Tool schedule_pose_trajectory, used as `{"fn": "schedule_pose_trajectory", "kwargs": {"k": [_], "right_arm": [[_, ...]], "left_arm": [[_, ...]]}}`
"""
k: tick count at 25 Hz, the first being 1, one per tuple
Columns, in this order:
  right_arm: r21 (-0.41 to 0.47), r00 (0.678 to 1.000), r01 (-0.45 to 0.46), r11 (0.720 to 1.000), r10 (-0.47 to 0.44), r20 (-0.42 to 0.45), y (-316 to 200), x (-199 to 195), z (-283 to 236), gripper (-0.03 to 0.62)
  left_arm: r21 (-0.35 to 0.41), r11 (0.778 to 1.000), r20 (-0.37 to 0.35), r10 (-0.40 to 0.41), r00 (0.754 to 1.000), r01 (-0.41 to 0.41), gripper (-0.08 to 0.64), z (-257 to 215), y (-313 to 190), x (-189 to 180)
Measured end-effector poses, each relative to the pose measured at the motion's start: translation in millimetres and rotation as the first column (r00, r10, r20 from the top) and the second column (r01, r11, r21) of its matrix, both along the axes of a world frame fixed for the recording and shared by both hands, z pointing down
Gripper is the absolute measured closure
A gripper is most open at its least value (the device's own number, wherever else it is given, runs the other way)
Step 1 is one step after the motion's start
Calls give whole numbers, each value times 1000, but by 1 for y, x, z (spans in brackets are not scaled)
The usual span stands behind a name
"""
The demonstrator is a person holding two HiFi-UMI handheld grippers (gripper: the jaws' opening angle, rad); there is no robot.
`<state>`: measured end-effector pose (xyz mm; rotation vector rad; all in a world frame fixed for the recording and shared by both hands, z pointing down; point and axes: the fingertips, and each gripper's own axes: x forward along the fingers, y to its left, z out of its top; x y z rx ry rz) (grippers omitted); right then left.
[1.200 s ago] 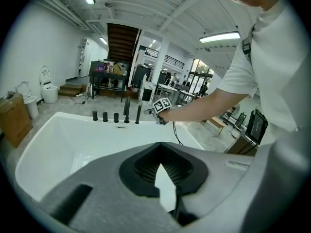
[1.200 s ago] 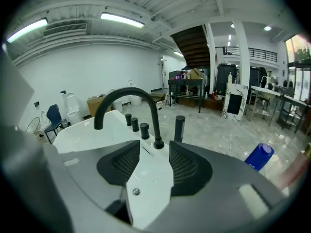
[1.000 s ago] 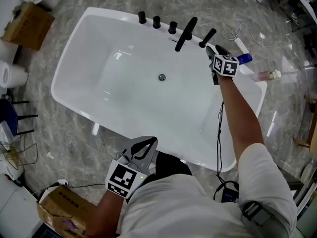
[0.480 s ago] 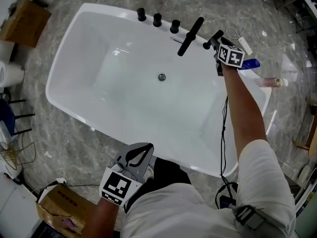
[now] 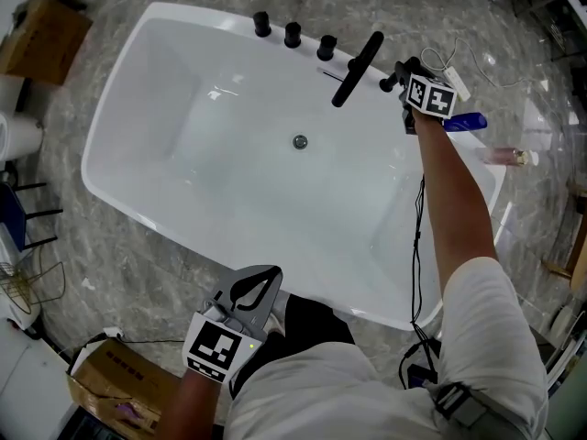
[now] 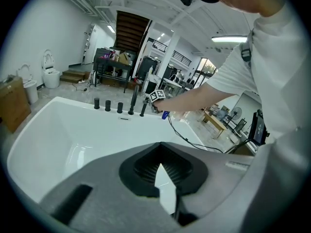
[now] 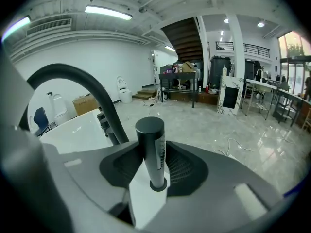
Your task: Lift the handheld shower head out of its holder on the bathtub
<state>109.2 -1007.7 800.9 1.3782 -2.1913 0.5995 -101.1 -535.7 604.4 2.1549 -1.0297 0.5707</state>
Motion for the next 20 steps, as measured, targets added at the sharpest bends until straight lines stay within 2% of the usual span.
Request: {"fn": "schedule_pose_trajectory", "kwargs": {"k": [1, 10, 14, 20], "right_arm": [[0, 1000, 4, 1000, -4, 1, 0, -2, 0, 440], [-2, 1000, 18, 1000, -18, -5, 3, -1, 6, 445], [3, 998, 22, 1000, -22, -54, 11, -2, -1, 445], [23, 997, 32, 999, -30, -68, 20, -2, -11, 445]], "left_arm": [[-1, 1000, 0, -2, 1000, 2, 552, 1, -1, -1], [0, 1000, -2, -4, 1000, 4, 552, 2, -4, -6], [18, 1000, -6, -4, 1000, 4, 552, -1, -4, -8], [27, 1000, 1, -6, 1000, 6, 552, -8, 1, -16]]}}
